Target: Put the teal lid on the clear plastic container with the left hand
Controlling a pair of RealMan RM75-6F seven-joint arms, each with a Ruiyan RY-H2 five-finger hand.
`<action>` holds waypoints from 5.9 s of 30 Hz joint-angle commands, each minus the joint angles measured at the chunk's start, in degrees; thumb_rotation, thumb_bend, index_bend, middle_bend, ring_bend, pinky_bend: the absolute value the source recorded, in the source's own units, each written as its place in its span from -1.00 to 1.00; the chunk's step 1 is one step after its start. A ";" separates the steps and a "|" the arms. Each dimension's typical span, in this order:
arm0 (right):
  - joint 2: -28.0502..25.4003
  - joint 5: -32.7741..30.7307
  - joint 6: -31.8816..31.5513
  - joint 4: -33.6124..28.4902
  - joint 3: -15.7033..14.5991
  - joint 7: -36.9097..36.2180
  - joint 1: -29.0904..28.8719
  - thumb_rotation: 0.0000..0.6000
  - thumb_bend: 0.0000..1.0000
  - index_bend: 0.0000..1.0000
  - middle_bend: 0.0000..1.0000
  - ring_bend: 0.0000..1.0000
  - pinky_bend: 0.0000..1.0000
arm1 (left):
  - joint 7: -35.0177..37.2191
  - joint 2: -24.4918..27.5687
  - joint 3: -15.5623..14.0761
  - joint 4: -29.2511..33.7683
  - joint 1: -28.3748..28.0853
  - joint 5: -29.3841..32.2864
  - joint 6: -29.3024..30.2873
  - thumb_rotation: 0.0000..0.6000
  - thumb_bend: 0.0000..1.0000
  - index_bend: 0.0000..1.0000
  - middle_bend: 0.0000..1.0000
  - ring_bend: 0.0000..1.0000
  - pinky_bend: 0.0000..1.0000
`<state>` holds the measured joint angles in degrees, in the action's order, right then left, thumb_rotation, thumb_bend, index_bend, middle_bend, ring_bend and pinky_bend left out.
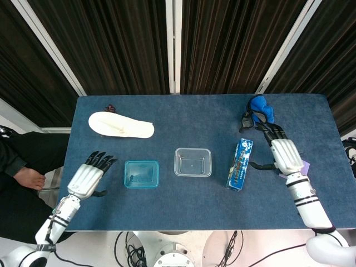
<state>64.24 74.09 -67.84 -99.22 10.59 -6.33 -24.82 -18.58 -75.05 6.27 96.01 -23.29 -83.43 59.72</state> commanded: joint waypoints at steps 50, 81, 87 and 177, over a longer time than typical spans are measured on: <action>-3.28 8.05 -7.41 8.09 -4.66 -21.47 11.96 1.00 -0.95 -1.00 -0.73 -1.00 -1.00 | -40.22 -19.52 5.96 2.97 -35.62 79.12 9.27 1.00 -1.00 -0.84 -1.00 -1.00 -1.00; -3.02 9.59 -10.29 8.19 -4.53 -23.05 14.04 1.00 -0.99 -1.00 -0.74 -1.00 -1.00 | -35.88 -14.82 6.15 8.83 -34.65 70.93 11.55 1.00 -1.00 -0.17 -0.81 -1.00 -1.00; -3.52 10.02 -10.91 7.58 -4.48 -22.66 14.33 1.00 -0.99 -1.00 -0.74 -1.00 -1.00 | -36.65 -10.79 10.38 14.09 -36.84 71.32 12.52 1.00 -1.00 -0.18 -0.74 -1.00 -0.98; -4.68 10.98 -11.64 10.98 -5.72 -28.60 16.84 1.00 -0.99 -1.00 -0.74 -1.00 -1.00 | -65.36 -43.17 37.12 -27.10 -68.28 96.85 16.91 1.00 -1.00 -0.19 -0.72 -1.00 -0.82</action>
<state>59.55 85.09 -79.47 -88.26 4.87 -34.91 -8.00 -83.89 -118.17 43.36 68.96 -91.54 13.37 76.66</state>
